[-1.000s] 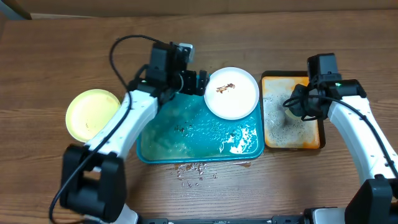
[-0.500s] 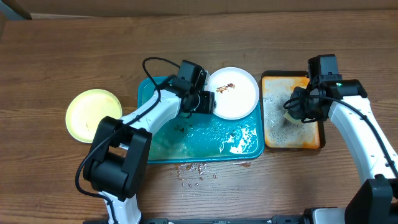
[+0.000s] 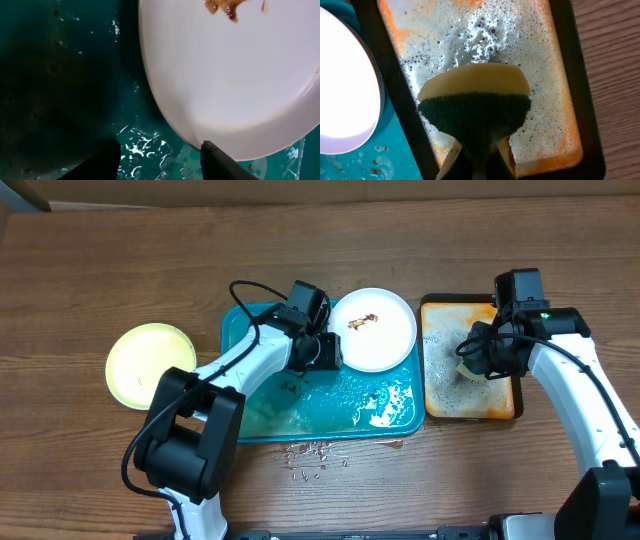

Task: Clean dirty plates on tray and stack at the side
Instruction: 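Move the left gripper to the white plate rim in the tray and grasp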

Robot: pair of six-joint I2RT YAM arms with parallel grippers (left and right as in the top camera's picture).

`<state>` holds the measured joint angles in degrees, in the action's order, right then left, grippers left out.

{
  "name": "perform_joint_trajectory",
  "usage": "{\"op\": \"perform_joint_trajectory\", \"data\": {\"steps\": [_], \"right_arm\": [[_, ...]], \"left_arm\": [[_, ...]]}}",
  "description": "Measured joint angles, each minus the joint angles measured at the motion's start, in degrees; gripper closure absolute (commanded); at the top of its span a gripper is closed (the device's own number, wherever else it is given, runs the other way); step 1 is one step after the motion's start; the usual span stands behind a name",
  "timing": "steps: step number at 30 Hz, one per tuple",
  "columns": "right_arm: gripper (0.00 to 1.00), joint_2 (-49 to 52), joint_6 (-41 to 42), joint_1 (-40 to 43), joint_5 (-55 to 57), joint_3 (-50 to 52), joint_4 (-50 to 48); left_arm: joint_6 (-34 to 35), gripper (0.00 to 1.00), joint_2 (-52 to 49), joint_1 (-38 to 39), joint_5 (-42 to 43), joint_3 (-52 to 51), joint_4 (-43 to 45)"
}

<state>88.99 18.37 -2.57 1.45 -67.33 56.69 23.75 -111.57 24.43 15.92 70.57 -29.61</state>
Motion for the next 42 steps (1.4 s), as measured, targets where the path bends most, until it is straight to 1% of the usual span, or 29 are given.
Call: {"op": "perform_joint_trajectory", "data": {"steps": [1, 4, 6, 7, 8, 10, 15, 20, 22, 24, 28, 35, 39, 42], "right_arm": [[0.96, 0.00, 0.00, 0.00, -0.02, 0.00, 0.07], [0.96, 0.00, 0.00, 0.00, -0.02, 0.00, 0.28], [0.96, 0.00, 0.00, 0.00, -0.02, 0.00, 0.37], [0.96, 0.00, 0.00, 0.00, 0.00, 0.00, 0.37], [0.96, 0.00, 0.00, 0.00, -0.02, 0.00, 0.37], [0.96, 0.00, -0.02, 0.00, -0.02, 0.00, 0.35], [0.96, 0.00, 0.00, 0.00, -0.02, 0.00, 0.50], [0.96, 0.00, 0.00, 0.00, 0.00, 0.00, 0.66], [0.96, 0.00, 0.00, 0.00, -0.02, 0.00, 0.87], [0.96, 0.00, 0.02, 0.00, -0.02, 0.00, 0.94], [0.96, 0.00, -0.02, 0.00, -0.02, 0.00, 0.98], [0.96, 0.00, -0.02, 0.00, -0.04, 0.00, 1.07], [0.96, 0.00, -0.02, 0.00, -0.02, 0.00, 1.31], [0.96, 0.00, -0.02, 0.00, -0.02, 0.00, 1.31]], "left_arm": [[0.33, 0.40, 0.00, 0.24, -0.02, 0.00, 0.00], [1.68, 0.41, 0.00, 1.11, -0.02, 0.00, 0.11], [2.54, 0.45, 0.00, 1.62, 0.00, 0.00, 0.70], [2.95, 0.49, 0.00, 1.86, -0.02, 0.00, 0.90], [3.41, 0.55, 0.00, 2.19, -0.02, 0.00, 0.94], [3.85, 0.61, 0.00, 2.36, -0.02, 0.00, 0.96], [5.97, 0.62, 0.00, 2.62, -0.04, 0.00, 1.36], [6.38, 0.64, 0.00, 2.62, -0.94, 0.00, 1.11], [6.43, 0.66, 0.00, 2.62, -1.49, 0.00, 0.96], [6.73, 0.74, 0.00, 2.62, -1.81, 0.00, 0.94], [7.67, 0.81, 0.00, 2.62, -1.95, 0.00, 1.11], [7.87, 0.81, 0.00, 2.97, -2.91, 0.07, 0.37], [7.87, 0.80, 0.00, 2.97, -5.14, 0.09, -3.82], [7.87, 0.82, 0.00, 2.97, -7.28, 0.11, -6.36]]}}
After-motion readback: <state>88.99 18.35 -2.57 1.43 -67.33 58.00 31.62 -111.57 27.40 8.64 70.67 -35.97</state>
